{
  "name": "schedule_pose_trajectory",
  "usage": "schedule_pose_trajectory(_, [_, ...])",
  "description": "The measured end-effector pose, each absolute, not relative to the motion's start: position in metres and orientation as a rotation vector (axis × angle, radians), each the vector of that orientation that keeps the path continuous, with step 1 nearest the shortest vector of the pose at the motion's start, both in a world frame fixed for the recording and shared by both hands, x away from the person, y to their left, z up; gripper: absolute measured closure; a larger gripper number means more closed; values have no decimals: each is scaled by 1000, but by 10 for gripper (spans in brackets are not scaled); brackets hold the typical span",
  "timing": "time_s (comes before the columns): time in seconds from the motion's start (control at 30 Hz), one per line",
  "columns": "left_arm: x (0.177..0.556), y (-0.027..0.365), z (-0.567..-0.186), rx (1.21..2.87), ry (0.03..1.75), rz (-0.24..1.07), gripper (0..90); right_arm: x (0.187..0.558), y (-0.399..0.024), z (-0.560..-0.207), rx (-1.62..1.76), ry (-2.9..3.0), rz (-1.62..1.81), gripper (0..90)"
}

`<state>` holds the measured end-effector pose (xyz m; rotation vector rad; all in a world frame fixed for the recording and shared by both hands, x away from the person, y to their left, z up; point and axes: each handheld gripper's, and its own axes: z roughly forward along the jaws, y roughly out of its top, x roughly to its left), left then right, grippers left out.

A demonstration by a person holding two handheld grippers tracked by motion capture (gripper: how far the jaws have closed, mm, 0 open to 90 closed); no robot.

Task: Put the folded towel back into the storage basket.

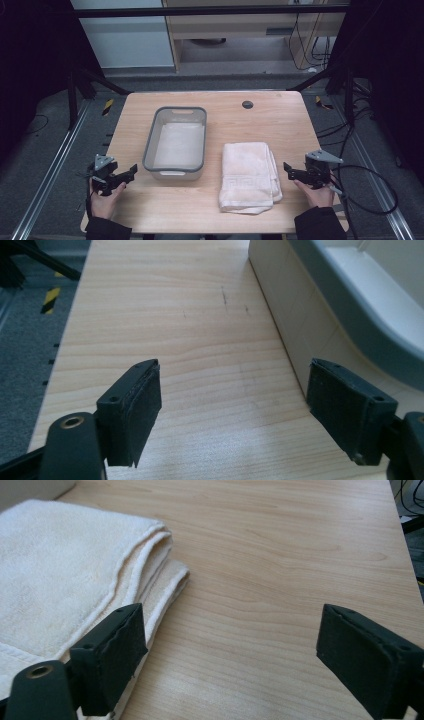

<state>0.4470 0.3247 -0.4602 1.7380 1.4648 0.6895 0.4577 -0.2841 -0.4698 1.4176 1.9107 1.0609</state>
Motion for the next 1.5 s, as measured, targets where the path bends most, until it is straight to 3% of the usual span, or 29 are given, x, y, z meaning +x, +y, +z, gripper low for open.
schedule_pose_trajectory(0.53, [433,322,-445,1678,1434,710,320,454,-282,-463,1424,1916,1151,219])
schedule_pose_trajectory(1.5, [441,305,-414,1644,1347,665,322,462,-280,-434,1363,1872,1163,236])
